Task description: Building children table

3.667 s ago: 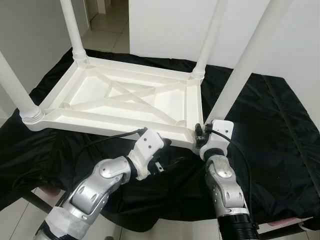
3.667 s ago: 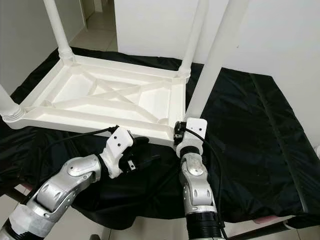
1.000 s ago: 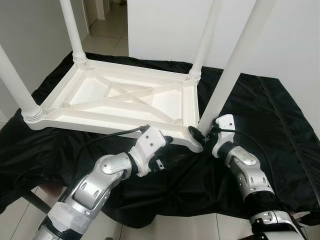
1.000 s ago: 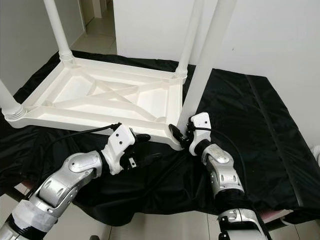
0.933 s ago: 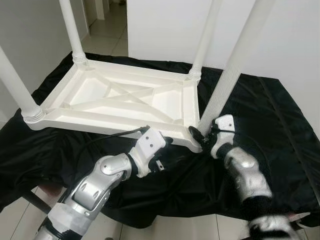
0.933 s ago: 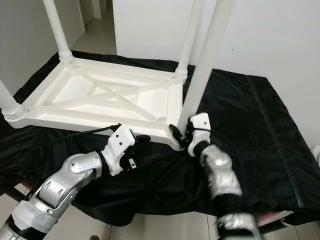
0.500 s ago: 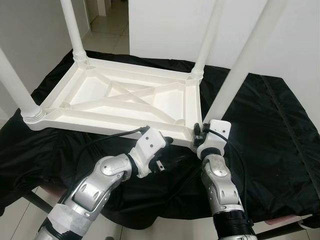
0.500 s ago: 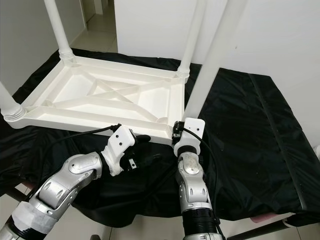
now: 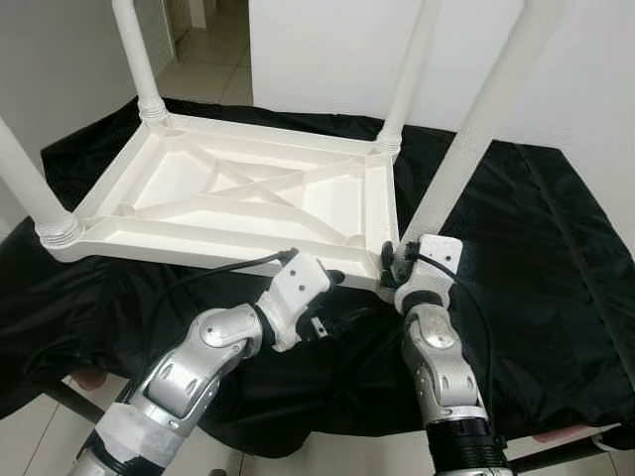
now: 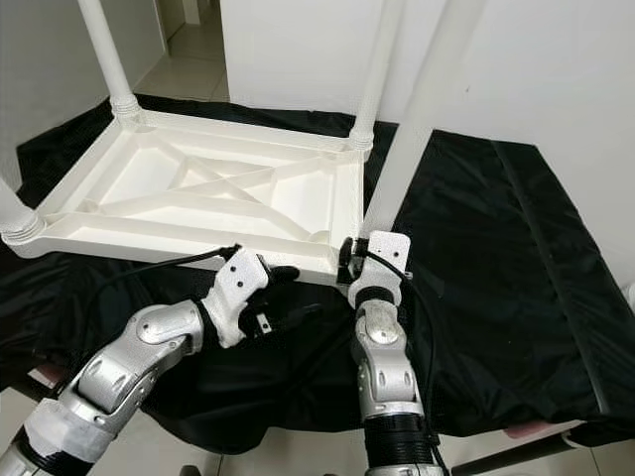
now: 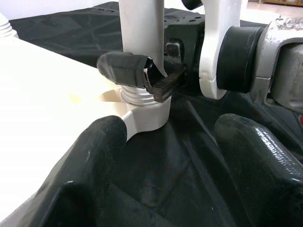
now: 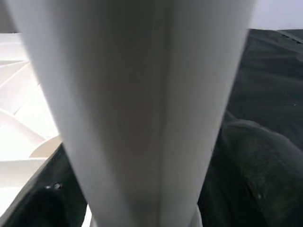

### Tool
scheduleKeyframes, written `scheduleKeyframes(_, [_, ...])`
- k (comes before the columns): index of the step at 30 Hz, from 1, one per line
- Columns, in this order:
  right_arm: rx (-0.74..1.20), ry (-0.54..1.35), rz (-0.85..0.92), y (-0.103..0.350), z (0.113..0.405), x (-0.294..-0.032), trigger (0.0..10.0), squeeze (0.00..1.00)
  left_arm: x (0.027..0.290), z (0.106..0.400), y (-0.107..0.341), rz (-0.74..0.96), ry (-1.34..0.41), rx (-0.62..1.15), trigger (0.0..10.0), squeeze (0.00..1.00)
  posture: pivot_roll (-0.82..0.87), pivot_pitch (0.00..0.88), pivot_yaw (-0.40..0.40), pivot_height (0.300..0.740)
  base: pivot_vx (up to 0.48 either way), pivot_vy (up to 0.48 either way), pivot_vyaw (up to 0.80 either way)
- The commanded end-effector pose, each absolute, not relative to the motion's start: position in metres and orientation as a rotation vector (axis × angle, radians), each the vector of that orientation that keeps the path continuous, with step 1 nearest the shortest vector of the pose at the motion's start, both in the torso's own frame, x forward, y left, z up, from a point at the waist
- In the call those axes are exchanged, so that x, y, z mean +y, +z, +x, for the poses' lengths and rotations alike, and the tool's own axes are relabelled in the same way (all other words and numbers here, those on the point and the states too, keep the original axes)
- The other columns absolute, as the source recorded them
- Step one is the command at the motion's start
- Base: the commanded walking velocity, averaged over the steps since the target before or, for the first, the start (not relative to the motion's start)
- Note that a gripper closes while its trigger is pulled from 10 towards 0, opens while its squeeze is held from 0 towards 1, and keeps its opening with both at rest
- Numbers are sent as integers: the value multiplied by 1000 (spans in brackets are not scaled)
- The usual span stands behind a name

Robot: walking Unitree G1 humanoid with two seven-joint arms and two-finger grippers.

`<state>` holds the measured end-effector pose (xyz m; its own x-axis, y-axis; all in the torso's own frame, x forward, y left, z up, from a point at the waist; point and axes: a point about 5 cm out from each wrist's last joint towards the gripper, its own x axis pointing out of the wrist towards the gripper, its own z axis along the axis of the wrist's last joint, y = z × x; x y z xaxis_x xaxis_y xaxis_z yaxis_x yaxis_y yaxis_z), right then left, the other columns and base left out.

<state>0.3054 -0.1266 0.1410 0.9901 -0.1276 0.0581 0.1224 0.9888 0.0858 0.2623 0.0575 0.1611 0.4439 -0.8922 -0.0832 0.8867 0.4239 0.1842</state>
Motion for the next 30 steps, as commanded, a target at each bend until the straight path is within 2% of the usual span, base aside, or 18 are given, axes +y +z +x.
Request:
scheduleKeyframes(1, [-73,-105,108,139,300,-124,10000,1000,56,260,160,231,-1157,-15,10000,0,15,67,-58,740,0,0,0])
scheduleKeyframes(6, [-101,-62,112,143,298,-129,10000,1000,57,261,161,230,-1151,-18,10000,0,17,65,-60,740,0,0,0])
scheduleKeyframes(7, [-104,-29,112,142,297,-135,10000,0,57,261,161,230,-1148,-19,10000,0,22,63,-62,740,0,0,0])
scheduleKeyframes(9, [-105,5,111,142,297,-139,10000,0,58,261,161,230,-1146,-19,10000,0,22,63,-62,740,0,0,0])
scheduleKeyframes(10, [-101,113,101,141,297,-145,10000,0,58,261,160,232,-1144,-19,10000,0,23,61,-61,740,0,0,0])
scheduleKeyframes(16, [-100,218,64,141,298,-151,10000,0,58,261,160,234,-1143,-20,10000,0,20,60,-59,740,0,0,0])
scheduleKeyframes(21, [-95,398,-34,143,308,-163,10000,0,57,263,162,239,-1146,-25,10000,0,21,52,-54,740,0,0,0])
scheduleKeyframes(30, [-64,626,-97,146,321,-166,10000,0,56,265,163,242,-1152,-31,10000,0,27,44,-50,740,0,0,0])
